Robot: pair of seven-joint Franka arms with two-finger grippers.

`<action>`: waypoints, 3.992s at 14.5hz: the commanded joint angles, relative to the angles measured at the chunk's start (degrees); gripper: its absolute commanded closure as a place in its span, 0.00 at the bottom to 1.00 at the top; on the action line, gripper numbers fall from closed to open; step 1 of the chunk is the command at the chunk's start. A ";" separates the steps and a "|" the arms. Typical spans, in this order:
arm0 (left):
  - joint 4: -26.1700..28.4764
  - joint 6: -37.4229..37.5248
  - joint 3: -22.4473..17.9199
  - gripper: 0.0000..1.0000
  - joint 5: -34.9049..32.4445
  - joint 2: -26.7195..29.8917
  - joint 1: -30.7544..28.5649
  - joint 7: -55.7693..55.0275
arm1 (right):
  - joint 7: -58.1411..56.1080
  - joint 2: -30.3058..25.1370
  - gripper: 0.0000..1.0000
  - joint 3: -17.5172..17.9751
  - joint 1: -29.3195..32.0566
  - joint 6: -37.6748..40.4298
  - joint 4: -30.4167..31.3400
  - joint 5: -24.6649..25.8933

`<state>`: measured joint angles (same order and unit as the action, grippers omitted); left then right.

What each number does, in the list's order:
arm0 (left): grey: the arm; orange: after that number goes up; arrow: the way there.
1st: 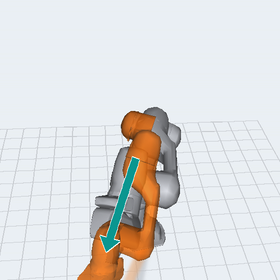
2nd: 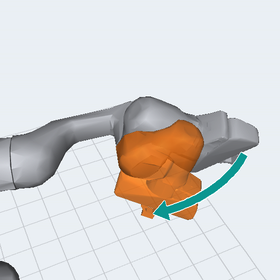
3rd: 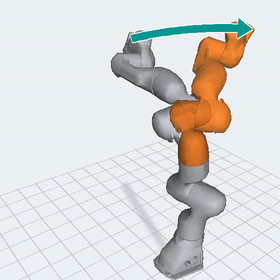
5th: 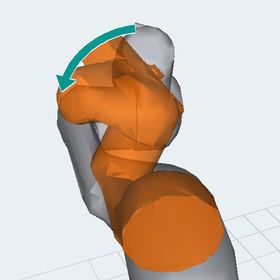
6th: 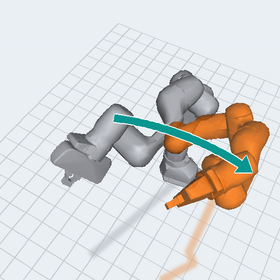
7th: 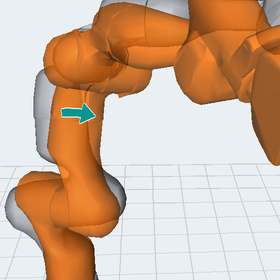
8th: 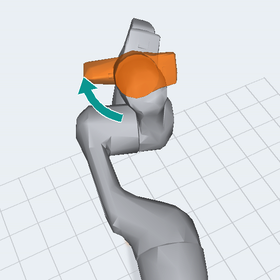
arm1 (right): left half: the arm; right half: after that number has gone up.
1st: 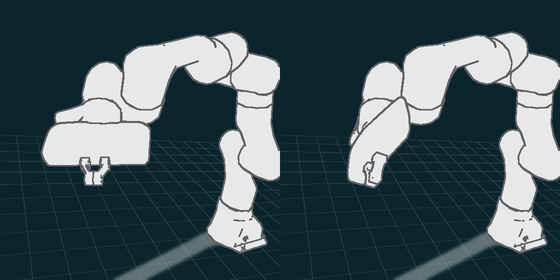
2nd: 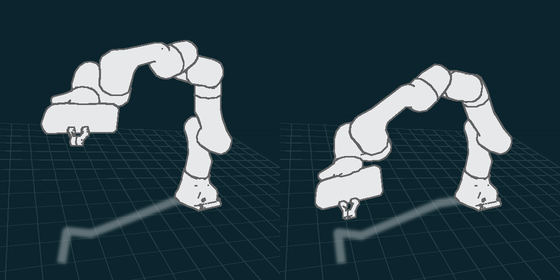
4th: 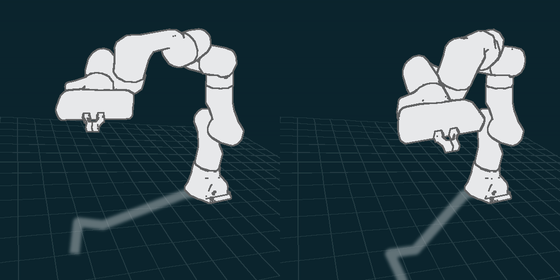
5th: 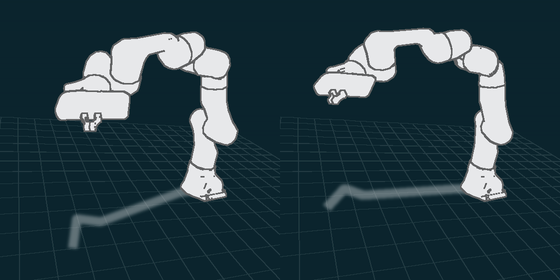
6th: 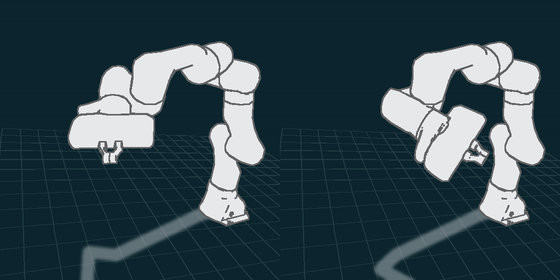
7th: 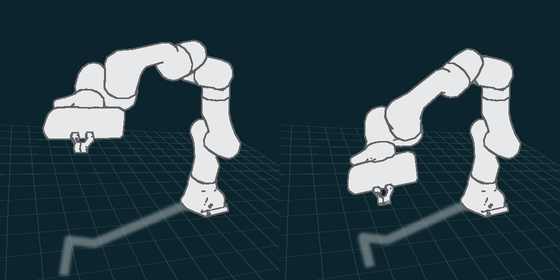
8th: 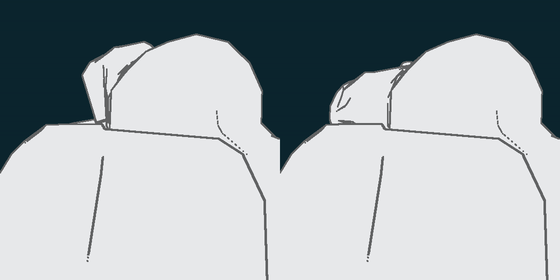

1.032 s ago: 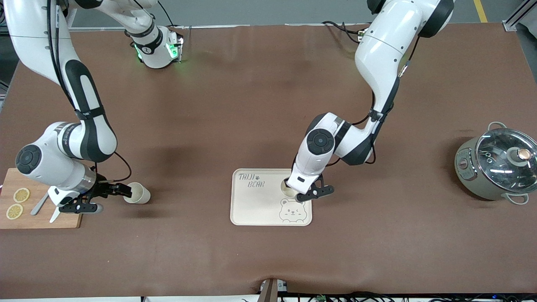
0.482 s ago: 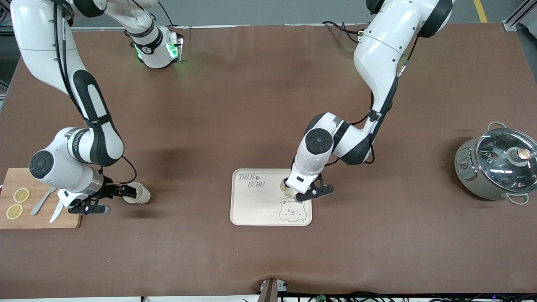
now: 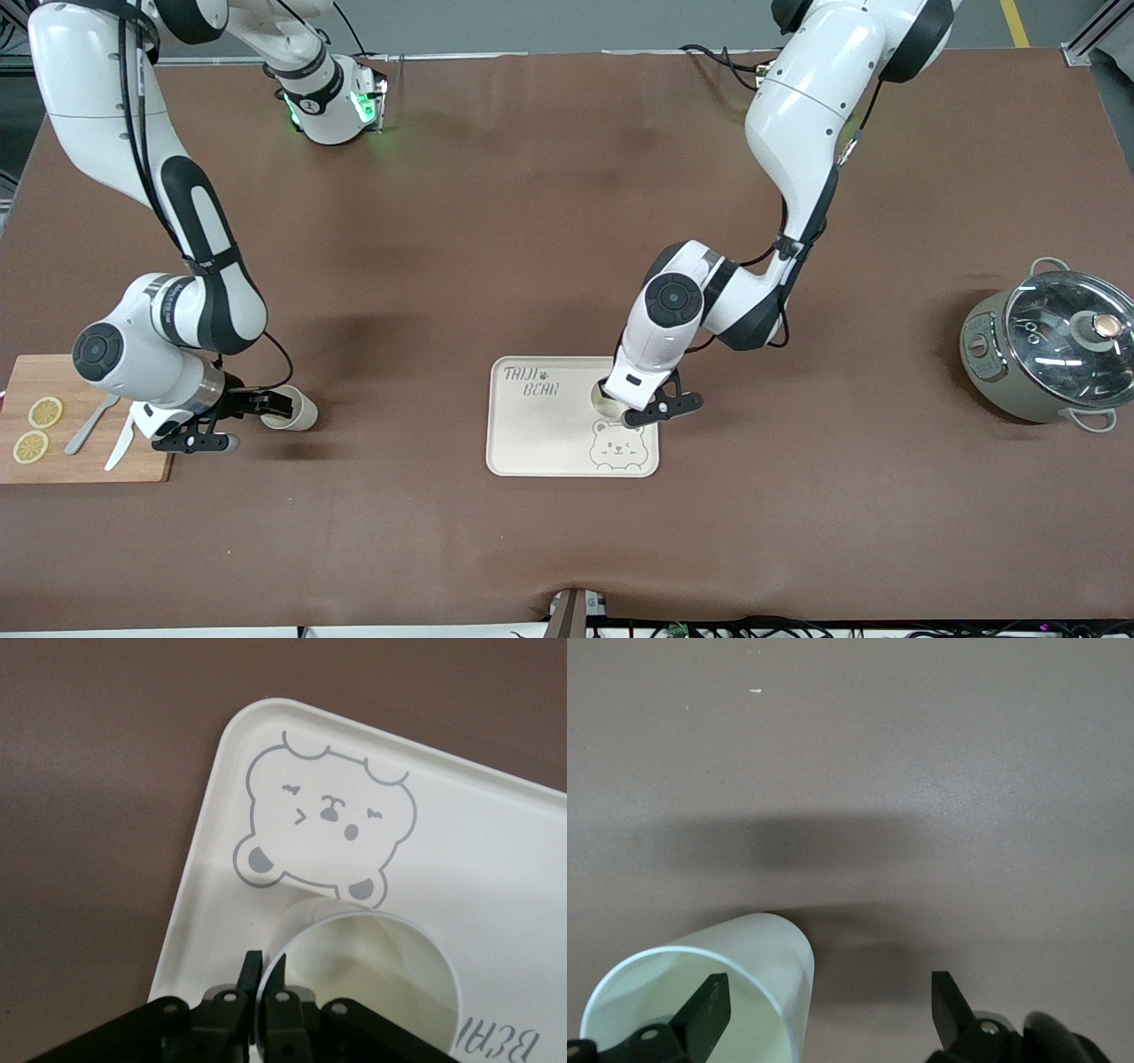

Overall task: Place white IKEA cup upright on tray with both arms
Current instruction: 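Lower the cup onto the tray while the right gripper grasps the other cup, then open the left gripper and withdraw it from the upright cup, then lift the cup with the right gripper while the left gripper returns, then lower the held cup onto the tray beside the first cup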

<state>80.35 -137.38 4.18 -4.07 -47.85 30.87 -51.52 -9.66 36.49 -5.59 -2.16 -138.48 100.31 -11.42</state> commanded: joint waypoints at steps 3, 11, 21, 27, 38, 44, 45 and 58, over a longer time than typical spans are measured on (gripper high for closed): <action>-1.34 -1.32 -1.01 0.87 -1.82 -1.10 0.86 -1.22 | -0.53 0.42 0.07 -0.04 -0.30 0.49 -0.65 -0.89; -1.51 3.51 -1.01 0.00 -3.49 1.71 0.59 -1.22 | 0.00 0.42 0.84 -0.04 -1.35 0.67 -0.65 -1.15; -5.73 27.93 -0.31 0.00 -1.64 12.51 -6.77 11.40 | 0.52 0.07 1.00 -0.04 -1.53 0.84 -1.35 -1.15; -5.73 33.40 -0.40 0.00 -0.41 18.32 -19.43 32.15 | 18.06 -2.21 1.00 0.05 -7.14 19.62 -11.70 -1.15; 2.86 34.46 2.15 0.00 4.50 32.36 -31.83 40.62 | 55.87 1.73 1.00 0.05 -24.90 14.13 -17.69 -1.24; 5.87 42.35 1.62 0.00 4.60 41.86 -33.41 46.94 | 68.62 7.45 1.00 -0.04 -30.88 12.09 -25.33 -0.89; 5.61 43.76 1.62 0.00 4.51 42.75 -33.77 47.12 | 69.86 8.24 1.00 -0.04 -31.40 11.74 -26.21 -0.80; 5.52 50.80 1.89 0.00 5.30 46.80 -31.75 50.81 | 72.51 14.22 1.00 -0.39 -34.05 3.04 -26.66 1.31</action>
<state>85.26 -87.45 6.23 0.20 -2.90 -0.56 -2.29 61.26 49.28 -5.18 -35.40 -135.14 75.65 -11.18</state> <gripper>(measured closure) 0.000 0.965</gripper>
